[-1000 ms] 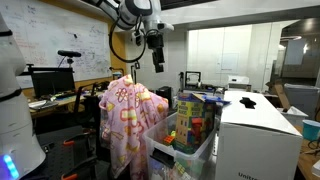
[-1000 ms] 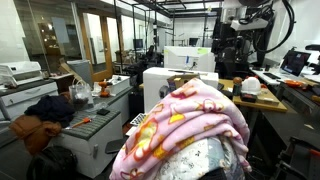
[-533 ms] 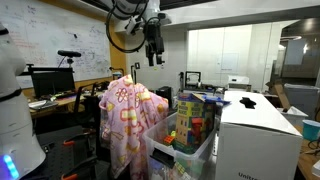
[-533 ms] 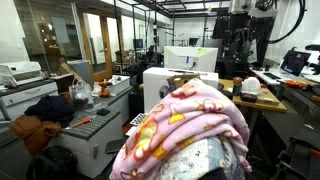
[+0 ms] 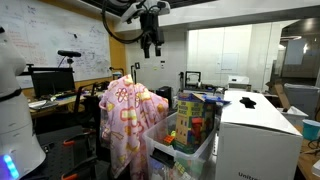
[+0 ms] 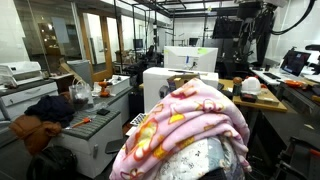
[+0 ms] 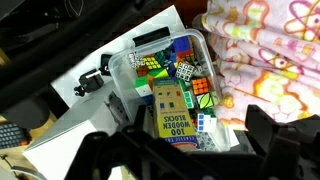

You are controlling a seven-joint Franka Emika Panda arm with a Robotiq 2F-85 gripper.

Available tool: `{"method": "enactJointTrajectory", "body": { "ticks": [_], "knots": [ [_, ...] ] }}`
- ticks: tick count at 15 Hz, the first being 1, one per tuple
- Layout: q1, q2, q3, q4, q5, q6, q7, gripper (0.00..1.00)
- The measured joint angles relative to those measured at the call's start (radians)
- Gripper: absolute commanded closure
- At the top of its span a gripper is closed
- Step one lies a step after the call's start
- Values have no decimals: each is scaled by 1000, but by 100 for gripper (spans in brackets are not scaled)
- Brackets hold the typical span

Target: Pick up the blanket and put it on the chair

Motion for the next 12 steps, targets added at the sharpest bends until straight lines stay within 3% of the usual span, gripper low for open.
{"method": "enactJointTrajectory", "body": {
  "ticks": [12],
  "knots": [
    [0, -67, 0, 23, -2, -118, -18, 0]
  ]
}}
